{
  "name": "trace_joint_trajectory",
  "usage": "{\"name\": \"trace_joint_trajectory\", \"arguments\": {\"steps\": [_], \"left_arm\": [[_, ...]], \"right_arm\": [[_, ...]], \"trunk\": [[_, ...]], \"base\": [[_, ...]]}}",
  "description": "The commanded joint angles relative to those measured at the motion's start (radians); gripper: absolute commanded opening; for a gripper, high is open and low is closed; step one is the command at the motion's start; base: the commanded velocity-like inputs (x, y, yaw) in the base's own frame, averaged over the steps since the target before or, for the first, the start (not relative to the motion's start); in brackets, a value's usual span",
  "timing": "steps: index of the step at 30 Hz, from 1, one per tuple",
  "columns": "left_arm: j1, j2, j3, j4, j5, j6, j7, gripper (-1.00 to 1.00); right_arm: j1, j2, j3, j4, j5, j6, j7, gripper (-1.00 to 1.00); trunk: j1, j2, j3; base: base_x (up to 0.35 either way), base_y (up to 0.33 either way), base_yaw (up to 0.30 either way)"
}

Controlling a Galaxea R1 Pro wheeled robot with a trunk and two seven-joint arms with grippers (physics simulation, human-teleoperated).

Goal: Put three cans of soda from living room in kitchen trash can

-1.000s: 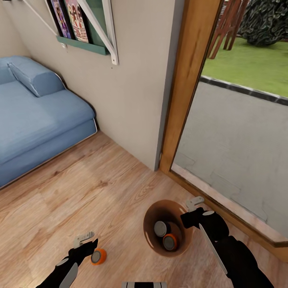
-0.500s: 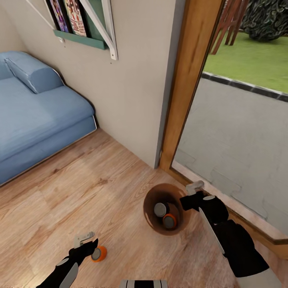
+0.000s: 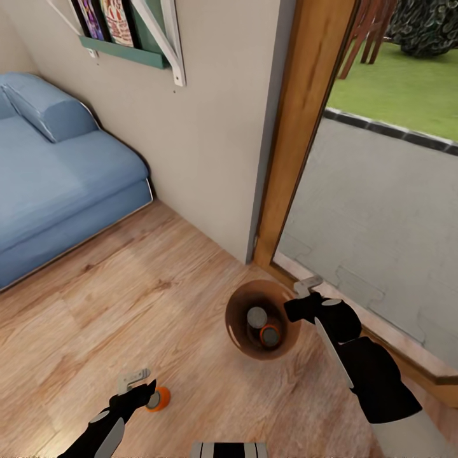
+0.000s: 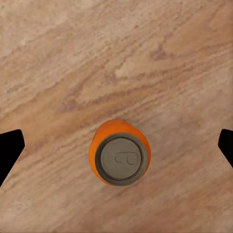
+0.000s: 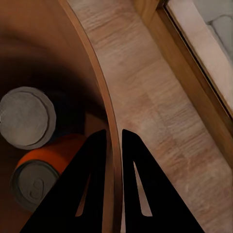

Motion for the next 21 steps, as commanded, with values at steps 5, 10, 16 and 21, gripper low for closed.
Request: {"name": "trace_joint_trajectory", "arguments": {"steps": [5, 10, 16, 21], "left_arm": [[0.0, 0.0, -0.001, -0.002, -0.001, 0.0, 0.0, 1.0], [0.0, -0.001, -0.001, -0.001, -0.002, 0.0, 0.0, 1.0], [0.0, -0.002, -0.002, 0.0, -0.002, 0.0, 0.0, 1.0], [0.0, -0.002, -0.003, -0.001, -0.002, 0.0, 0.0, 1.0]], "right_arm": [[-0.003, 0.011, 0.0, 0.0, -0.015, 0.0, 0.006, -1.0], [-0.004, 0.034, 0.0, 0.0, -0.015, 0.0, 0.006, -1.0], [-0.004, 0.035, 0.0, 0.0, -0.015, 0.001, 0.006, -1.0], [-0.004, 0.035, 0.0, 0.0, -0.015, 0.001, 0.006, -1.0]], "trunk": [[0.0, 0.0, -0.008], [0.0, 0.0, -0.016], [0.0, 0.0, -0.026], [0.0, 0.0, -0.034]], "base": [[0.0, 0.0, 0.0], [0.0, 0.0, 0.0], [0.0, 0.0, 0.0], [0.0, 0.0, 0.0]]}}
